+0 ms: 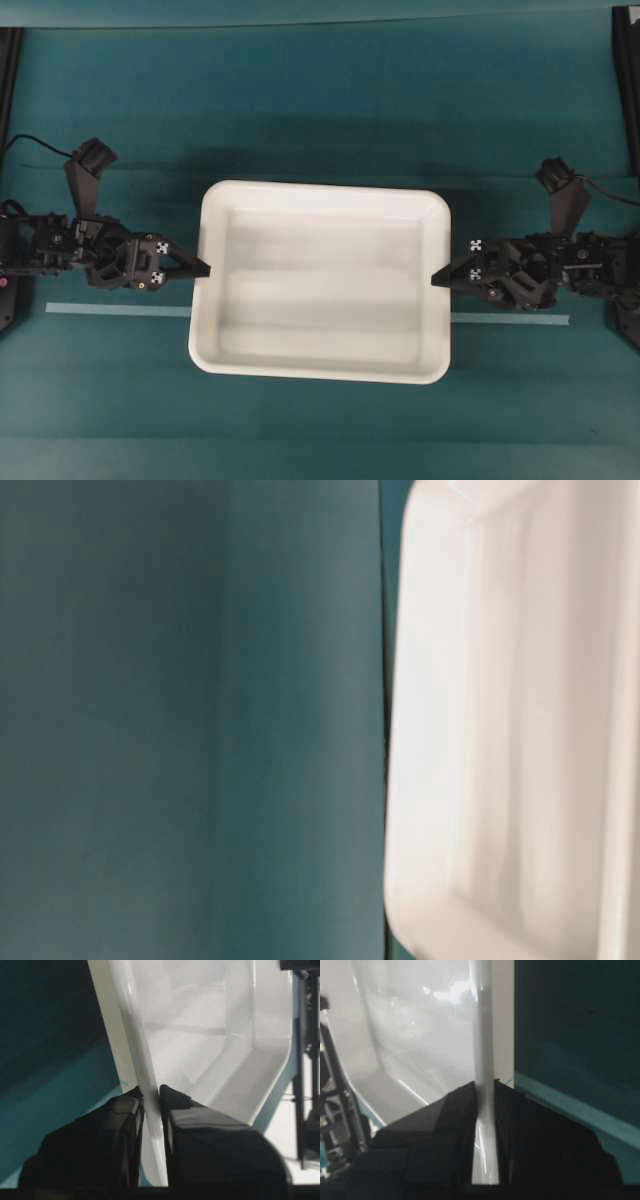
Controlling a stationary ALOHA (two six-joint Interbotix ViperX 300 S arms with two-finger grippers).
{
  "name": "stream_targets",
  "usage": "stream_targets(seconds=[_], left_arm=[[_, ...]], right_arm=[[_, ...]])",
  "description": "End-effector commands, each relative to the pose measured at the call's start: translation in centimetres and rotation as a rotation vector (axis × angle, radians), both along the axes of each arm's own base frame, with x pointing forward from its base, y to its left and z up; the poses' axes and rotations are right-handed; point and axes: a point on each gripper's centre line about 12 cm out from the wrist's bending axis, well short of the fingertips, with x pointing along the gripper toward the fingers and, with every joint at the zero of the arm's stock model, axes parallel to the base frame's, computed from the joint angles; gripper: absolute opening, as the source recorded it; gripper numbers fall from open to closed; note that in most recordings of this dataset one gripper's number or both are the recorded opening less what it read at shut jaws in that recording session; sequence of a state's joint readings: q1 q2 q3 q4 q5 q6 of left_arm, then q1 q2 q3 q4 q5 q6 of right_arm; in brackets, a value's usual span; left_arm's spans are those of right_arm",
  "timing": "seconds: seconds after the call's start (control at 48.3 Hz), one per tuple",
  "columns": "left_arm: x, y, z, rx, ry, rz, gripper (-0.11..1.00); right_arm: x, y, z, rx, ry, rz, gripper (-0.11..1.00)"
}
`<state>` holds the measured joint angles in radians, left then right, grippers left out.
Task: Lift the white case with both hands.
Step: 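Close both grippers on the tray's left and right walls, then lift the gripped tray upward with both grippers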
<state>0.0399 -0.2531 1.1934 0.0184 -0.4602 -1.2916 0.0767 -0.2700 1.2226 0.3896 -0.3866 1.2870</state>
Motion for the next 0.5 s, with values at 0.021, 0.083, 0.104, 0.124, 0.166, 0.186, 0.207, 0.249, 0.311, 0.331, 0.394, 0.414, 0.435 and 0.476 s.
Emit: stream_targets(seconds=[0.021, 0.083, 0.104, 0.124, 0.166, 0.186, 0.207, 0.249, 0.311, 0.331, 0.394, 0.414, 0.435, 0.476], left_arm=[[0.5, -0.3, 1.3, -0.005, -0.04, -0.009, 0.09], [0.2, -0.3, 1.5, -0.006, -0.04, -0.008, 0.09], [0.1, -0.3, 1.6, -0.006, -0.042, -0.01, 0.09], [-0.1, -0.3, 1.8, -0.006, -0.043, -0.009, 0.09], [-0.3, -0.3, 2.0, -0.005, -0.049, -0.008, 0.09], [-0.4, -0.3, 2.2, -0.005, -0.051, -0.006, 0.09], [-0.5, -0.3, 2.3, -0.005, -0.054, -0.006, 0.09], [-0.7, -0.2, 2.6, -0.004, -0.057, -0.004, 0.09], [-0.8, -0.2, 3.4, -0.003, -0.069, -0.004, 0.08], [-0.8, -0.2, 3.6, -0.003, -0.071, -0.002, 0.08], [-0.9, -0.1, 4.2, -0.001, -0.08, -0.001, 0.08], [-0.9, -0.1, 4.4, -0.001, -0.081, -0.001, 0.08], [-0.9, -0.1, 4.5, -0.001, -0.084, -0.001, 0.08], [-0.9, -0.1, 4.9, -0.001, -0.087, -0.001, 0.08]], right_arm=[[0.6, 0.0, 1.5, 0.008, -0.044, 0.001, 0.11], [0.4, 0.1, 2.1, 0.011, -0.058, 0.008, 0.11], [0.4, 0.1, 2.4, 0.013, -0.063, 0.011, 0.11], [0.3, 0.1, 2.5, 0.015, -0.067, 0.011, 0.11], [0.1, 0.1, 3.0, 0.015, -0.077, 0.017, 0.11], [0.0, 0.1, 3.1, 0.016, -0.078, 0.018, 0.11], [-0.1, 0.1, 3.4, 0.016, -0.082, 0.022, 0.11], [-0.2, 0.1, 3.8, 0.017, -0.086, 0.025, 0.11], [-0.5, -0.1, 4.1, 0.017, -0.08, 0.026, 0.11], [-0.5, -0.2, 4.5, 0.016, -0.08, 0.03, 0.11], [-0.4, -0.3, 5.1, 0.015, -0.084, 0.031, 0.11], [-0.5, -0.4, 5.3, 0.013, -0.086, 0.033, 0.11], [-0.4, -0.4, 5.5, 0.011, -0.087, 0.034, 0.11], [-0.3, -0.5, 6.0, 0.007, -0.097, 0.038, 0.11]])
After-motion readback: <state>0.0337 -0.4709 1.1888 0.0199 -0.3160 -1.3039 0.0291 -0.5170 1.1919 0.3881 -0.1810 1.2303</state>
